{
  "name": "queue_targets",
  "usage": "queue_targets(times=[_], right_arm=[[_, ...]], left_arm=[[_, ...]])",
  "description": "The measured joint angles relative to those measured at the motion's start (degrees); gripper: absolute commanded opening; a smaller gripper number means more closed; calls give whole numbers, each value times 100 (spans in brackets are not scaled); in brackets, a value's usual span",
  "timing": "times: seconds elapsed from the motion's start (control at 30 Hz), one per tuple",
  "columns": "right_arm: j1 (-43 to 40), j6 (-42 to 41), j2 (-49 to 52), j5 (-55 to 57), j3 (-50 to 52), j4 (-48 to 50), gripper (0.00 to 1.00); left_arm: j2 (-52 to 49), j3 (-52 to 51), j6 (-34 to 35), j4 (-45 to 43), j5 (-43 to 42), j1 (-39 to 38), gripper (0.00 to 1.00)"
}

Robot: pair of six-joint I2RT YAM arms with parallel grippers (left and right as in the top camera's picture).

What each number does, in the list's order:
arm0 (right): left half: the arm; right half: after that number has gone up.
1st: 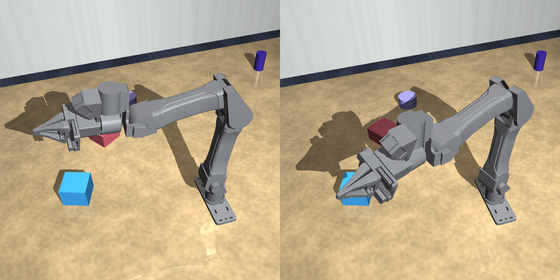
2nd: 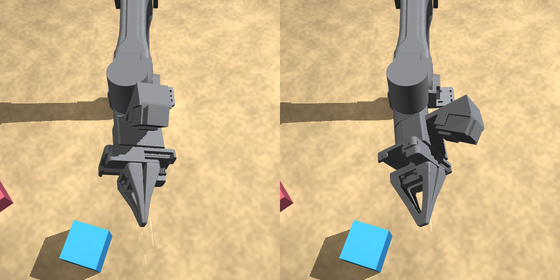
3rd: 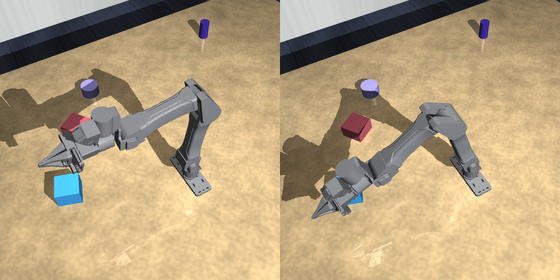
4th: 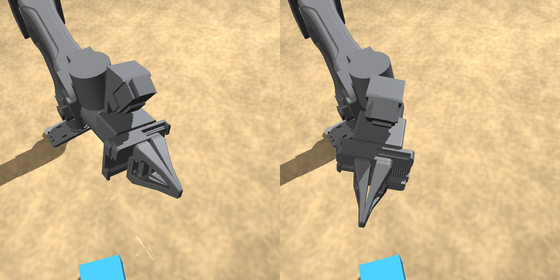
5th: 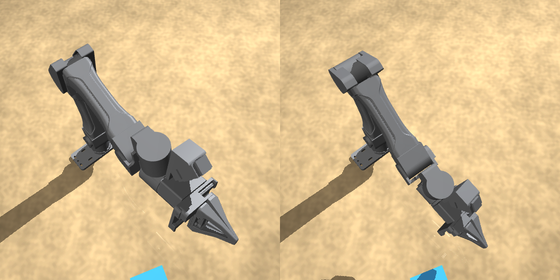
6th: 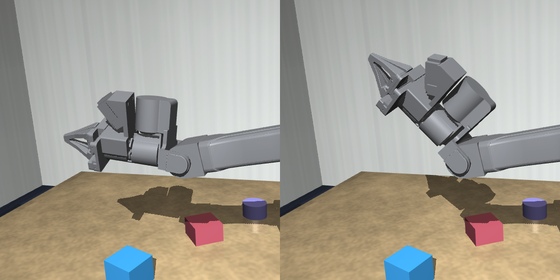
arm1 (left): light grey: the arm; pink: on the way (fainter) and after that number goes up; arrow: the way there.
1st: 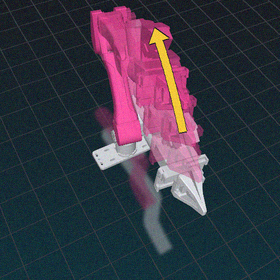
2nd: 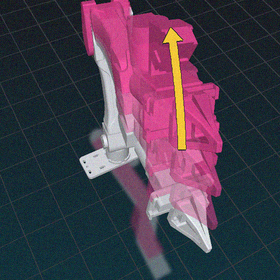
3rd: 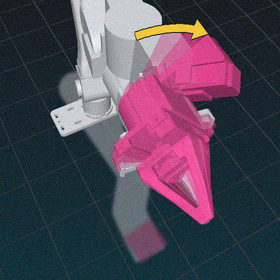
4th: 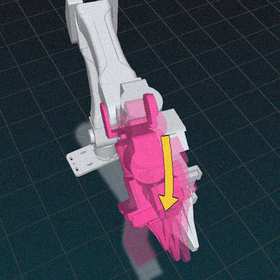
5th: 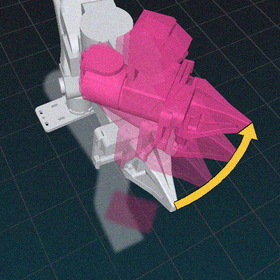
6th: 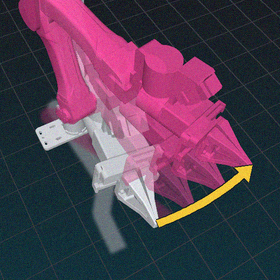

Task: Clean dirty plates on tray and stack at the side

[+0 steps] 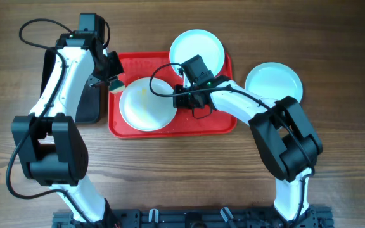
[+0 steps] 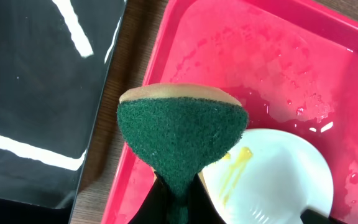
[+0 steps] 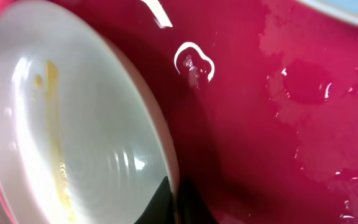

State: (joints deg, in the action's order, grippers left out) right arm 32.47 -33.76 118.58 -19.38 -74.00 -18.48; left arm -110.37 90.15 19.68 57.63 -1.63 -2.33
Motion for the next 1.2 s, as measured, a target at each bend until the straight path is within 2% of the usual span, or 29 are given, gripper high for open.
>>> queue_targets(times=[0.23, 0.57, 0.77, 1.03, 1.2], right_arm=[[31, -201, 15, 111, 0, 229, 4], [258, -463, 15, 365, 0, 293, 4], [258, -483, 15, 448, 0, 297, 4], [258, -481, 24, 457, 0, 319, 4], [251, -483, 26, 511, 0, 332, 4]], left_arm=[[-2, 0, 0, -4, -109, -197, 4], [-315, -13, 0, 17, -118, -868, 4], [-522, -605, -2, -15, 262, -968, 4], [-308, -1429, -48, -962, 442, -968, 4], [-146, -1746, -577, -1458, 122, -931, 4]])
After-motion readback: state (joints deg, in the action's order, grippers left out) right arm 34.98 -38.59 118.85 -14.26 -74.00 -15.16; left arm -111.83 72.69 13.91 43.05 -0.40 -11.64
